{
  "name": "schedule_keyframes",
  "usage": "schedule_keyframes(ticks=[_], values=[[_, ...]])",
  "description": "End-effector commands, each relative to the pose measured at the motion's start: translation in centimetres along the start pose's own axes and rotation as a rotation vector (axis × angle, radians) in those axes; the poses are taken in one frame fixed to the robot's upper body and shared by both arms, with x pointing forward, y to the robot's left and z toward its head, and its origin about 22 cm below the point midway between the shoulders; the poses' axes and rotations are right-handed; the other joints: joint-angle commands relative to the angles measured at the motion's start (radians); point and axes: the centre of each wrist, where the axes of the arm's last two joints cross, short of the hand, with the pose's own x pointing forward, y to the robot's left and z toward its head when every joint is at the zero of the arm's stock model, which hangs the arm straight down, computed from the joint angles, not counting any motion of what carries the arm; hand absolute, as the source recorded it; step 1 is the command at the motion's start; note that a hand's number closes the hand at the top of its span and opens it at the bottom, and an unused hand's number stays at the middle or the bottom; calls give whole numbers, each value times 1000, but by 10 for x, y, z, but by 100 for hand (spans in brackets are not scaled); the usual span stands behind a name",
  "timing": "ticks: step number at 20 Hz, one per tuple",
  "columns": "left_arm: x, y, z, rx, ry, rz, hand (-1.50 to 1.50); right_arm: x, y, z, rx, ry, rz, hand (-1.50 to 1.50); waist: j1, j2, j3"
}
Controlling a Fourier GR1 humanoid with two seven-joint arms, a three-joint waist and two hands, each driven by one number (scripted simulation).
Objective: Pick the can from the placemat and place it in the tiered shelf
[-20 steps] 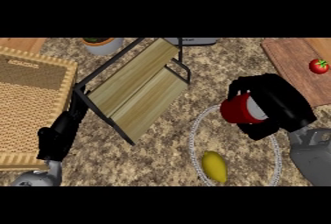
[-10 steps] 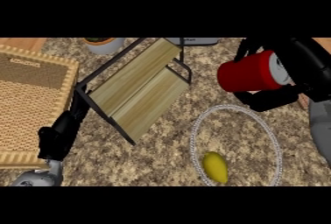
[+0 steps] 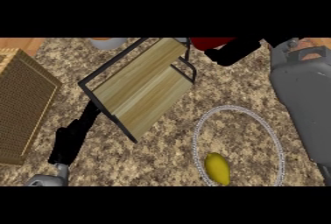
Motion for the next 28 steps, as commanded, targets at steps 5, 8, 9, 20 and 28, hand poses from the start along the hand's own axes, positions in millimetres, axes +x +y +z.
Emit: schedule_keyframes(ticks=[5, 8, 9, 20, 28], values=[[-28, -9, -9, -17, 54, 4, 0, 27, 45, -66, 51, -48, 74, 150, 5, 10, -7], [-15, -20, -8, -23, 50, 7, 0, 42, 63, -83, 95, -53, 78, 150, 11, 7, -6], [-31, 0, -7, -22, 58, -3, 0, 40, 64, -86, 113, -70, 88, 150, 6, 8, -7], [-17, -7, -18, -18, 49, -7, 0, 41, 126, -94, 289, -36, -155, 150, 21, 14, -6], [-16, -12, -17, -62, 17, 2, 0, 11, 125, -95, 345, 159, -755, -150, 79, 22, -6]])
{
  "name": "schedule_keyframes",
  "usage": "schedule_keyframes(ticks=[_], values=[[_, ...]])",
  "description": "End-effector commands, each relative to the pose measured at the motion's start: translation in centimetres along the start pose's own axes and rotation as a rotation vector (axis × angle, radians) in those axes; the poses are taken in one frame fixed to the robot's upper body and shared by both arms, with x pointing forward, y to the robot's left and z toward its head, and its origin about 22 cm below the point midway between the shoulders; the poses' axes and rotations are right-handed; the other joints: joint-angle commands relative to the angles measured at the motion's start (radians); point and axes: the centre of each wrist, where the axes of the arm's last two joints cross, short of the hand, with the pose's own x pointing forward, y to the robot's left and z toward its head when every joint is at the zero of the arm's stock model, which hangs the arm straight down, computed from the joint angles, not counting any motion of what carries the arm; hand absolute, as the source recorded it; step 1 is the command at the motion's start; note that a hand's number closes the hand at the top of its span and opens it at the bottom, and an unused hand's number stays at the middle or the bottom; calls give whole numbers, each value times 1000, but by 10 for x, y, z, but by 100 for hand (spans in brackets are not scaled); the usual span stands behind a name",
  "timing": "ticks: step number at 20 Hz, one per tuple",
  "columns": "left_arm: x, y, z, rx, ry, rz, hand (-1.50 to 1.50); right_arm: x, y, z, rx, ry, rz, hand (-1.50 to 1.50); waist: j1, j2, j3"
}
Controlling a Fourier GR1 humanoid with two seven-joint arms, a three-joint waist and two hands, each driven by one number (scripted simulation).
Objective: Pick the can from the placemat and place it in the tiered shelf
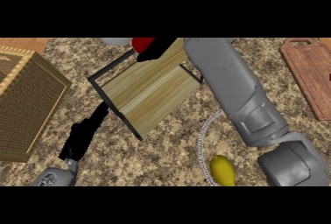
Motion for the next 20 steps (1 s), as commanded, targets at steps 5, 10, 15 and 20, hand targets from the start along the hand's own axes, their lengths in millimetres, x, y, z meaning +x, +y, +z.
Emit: schedule_keyframes(ticks=[5, 10, 15, 20], values=[[9, -6, -6, 23, -5, 23, 0, 0, -4, -3, -134, -95, -342, -150, -31, 0, -2], [-1, 4, 7, 28, 25, 3, 0, 4, -42, 5, -414, -132, -420, -150, -41, -6, -2], [-17, 6, 16, 34, 20, 17, 0, -17, -112, 29, -634, -73, -439, -150, -53, -6, -2], [-9, 19, 8, 59, 10, 21, 0, -87, -161, 71, -672, 22, -410, -150, -61, -4, -1]])
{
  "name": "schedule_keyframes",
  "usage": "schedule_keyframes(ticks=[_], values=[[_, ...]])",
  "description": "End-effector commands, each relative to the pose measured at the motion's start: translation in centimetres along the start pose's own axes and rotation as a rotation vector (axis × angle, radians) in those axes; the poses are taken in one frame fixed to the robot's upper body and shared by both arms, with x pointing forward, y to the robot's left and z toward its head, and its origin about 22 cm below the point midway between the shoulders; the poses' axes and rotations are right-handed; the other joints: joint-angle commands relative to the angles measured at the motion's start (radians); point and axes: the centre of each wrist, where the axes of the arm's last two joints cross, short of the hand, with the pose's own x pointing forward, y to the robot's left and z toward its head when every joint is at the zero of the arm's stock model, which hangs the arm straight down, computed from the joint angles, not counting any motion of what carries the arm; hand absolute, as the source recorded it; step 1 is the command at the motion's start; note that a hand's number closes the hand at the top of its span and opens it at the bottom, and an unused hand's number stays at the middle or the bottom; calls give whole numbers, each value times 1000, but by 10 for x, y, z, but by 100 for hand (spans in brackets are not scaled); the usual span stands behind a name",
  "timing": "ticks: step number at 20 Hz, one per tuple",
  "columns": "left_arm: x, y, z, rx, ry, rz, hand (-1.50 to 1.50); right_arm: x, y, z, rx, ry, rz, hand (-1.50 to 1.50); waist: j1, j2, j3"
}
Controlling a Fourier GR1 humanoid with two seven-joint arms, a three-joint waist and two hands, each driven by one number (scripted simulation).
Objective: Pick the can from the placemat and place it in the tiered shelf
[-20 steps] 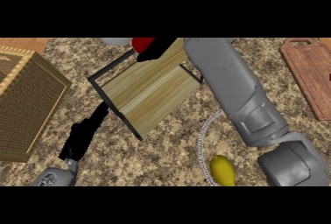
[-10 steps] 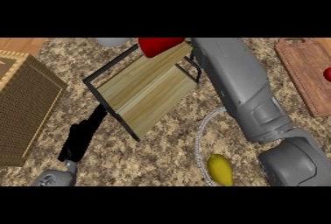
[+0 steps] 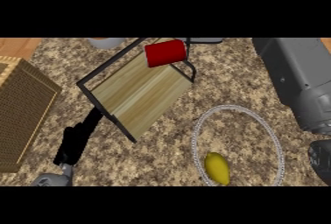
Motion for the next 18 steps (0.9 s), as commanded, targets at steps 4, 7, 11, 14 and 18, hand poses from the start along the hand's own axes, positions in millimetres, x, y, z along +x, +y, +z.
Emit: schedule_keyframes(ticks=[4, 7, 11, 14, 18], values=[[-9, -2, -3, 8, 2, -3, 0, -19, -117, 5, -4, -37, 22, -150, -5, 3, 1], [10, 2, -5, 2, -2, 15, 0, -20, -150, 11, 20, -59, 41, -150, -4, 0, 2], [9, 5, -9, 7, -8, -9, 0, -22, -184, 19, 58, -90, 60, -150, 4, 5, 2], [11, -6, -7, -10, -26, -10, 0, -21, -200, 23, 63, -106, 97, -150, 21, 12, 3], [-5, -2, 3, -14, -14, -7, 0, -9, -193, 18, 70, -56, 166, -150, 22, 7, 1]])
